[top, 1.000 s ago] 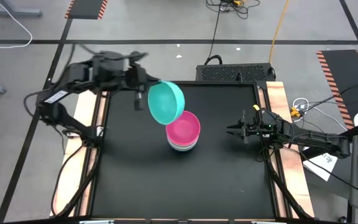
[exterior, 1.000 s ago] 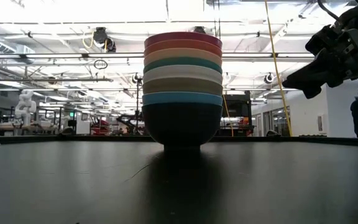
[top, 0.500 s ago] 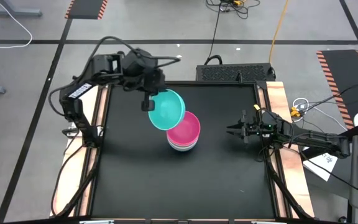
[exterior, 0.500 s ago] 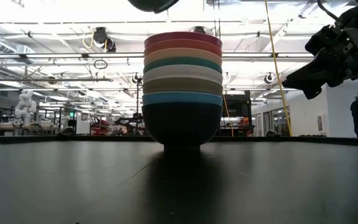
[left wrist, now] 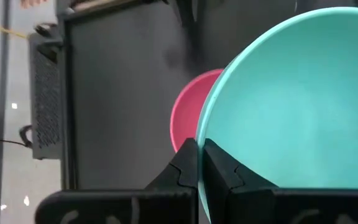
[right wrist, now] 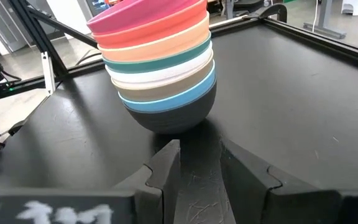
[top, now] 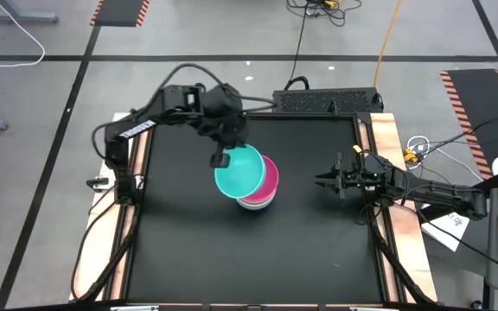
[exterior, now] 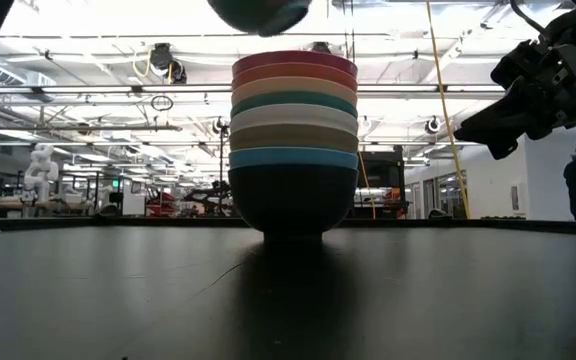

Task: Nest bowls inside each other
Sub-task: Stack the light blue bowl on the pink bowl

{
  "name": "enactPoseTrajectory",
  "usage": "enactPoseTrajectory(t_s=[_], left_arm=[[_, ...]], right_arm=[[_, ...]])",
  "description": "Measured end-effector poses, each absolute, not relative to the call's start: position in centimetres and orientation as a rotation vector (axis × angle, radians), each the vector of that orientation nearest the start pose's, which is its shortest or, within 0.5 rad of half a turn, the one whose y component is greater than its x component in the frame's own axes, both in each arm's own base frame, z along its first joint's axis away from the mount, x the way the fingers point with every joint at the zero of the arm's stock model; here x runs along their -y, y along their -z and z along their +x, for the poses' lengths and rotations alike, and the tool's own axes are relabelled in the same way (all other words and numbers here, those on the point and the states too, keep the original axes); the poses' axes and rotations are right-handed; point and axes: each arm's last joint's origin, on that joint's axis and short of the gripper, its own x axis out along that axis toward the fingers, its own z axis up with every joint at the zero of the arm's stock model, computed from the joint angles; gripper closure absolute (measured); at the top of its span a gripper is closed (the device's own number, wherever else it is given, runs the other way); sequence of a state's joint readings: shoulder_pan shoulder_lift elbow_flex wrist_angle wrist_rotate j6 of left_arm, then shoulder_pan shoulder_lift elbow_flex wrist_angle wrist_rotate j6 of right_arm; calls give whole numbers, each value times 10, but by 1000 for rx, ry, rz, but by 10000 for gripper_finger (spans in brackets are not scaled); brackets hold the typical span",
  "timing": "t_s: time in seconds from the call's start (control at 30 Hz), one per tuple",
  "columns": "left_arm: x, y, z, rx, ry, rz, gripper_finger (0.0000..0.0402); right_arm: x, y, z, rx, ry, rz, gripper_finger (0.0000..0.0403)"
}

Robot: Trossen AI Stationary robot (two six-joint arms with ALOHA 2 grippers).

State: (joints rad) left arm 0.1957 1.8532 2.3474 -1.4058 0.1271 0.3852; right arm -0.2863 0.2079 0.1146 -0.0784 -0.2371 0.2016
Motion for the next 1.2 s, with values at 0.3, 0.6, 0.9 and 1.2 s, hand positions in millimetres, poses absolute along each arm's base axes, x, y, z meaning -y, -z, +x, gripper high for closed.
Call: enactPoseTrajectory(t_s=[0.3,0.6,0.9,1.2], left_arm=[[-70,-421,358,-1002,139,210,397],[-72,-415,369,-978,157,249,397],[-70,-414,372,-970,183,272,397],[-73,-393,387,-1019,223,253,397]], right_arm=[[23,-179,103,-160,66,246,296],[23,-178,103,-161,67,260,296],[23,-178,103,-160,68,267,296],[23,-178,103,-160,67,267,296]])
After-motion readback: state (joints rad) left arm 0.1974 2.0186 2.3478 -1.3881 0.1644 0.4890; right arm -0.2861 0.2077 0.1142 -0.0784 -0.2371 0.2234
